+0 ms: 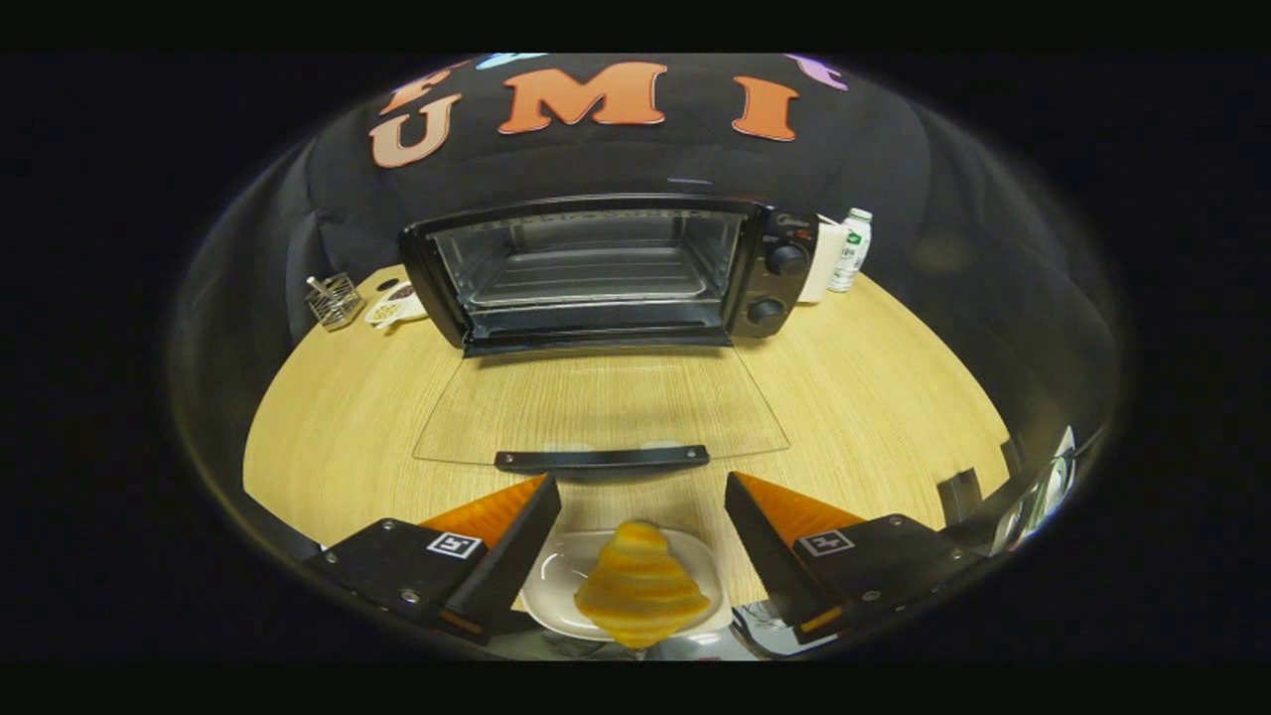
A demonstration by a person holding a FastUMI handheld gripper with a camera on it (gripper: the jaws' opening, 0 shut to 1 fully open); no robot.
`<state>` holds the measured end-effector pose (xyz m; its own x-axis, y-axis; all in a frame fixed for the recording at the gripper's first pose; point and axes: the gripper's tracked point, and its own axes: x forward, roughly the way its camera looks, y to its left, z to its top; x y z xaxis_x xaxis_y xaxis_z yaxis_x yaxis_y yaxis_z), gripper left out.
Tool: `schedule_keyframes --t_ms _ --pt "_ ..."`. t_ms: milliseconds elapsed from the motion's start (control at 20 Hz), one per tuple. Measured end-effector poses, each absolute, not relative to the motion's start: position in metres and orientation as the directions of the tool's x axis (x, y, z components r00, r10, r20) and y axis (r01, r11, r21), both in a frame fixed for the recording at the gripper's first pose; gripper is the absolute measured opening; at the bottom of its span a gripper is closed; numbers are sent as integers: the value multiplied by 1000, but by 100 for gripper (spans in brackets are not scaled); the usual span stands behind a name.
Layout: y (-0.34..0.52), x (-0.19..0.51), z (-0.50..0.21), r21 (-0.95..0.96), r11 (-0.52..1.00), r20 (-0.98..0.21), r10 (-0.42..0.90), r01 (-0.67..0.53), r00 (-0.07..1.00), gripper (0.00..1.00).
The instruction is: Open the toaster oven, put the food inside, and close the toaster oven door.
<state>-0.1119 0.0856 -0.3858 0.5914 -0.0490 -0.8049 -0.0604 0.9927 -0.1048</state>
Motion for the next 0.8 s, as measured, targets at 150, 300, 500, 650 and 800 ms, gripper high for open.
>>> schedule_keyframes --t_ms 150,300,500,650,800 --pt "81 -130 -379 -119 992 -806 -71 -43 588 99" --pt "79 -150 -379 -120 993 -817 -85 -24 570 99" --pt "80 -182 -388 -130 991 -839 -102 -16 534 99" --pt "81 -202 -392 -118 993 -851 -106 8 514 99" --pt "84 -217 -396 -122 992 -860 -112 14 498 99"
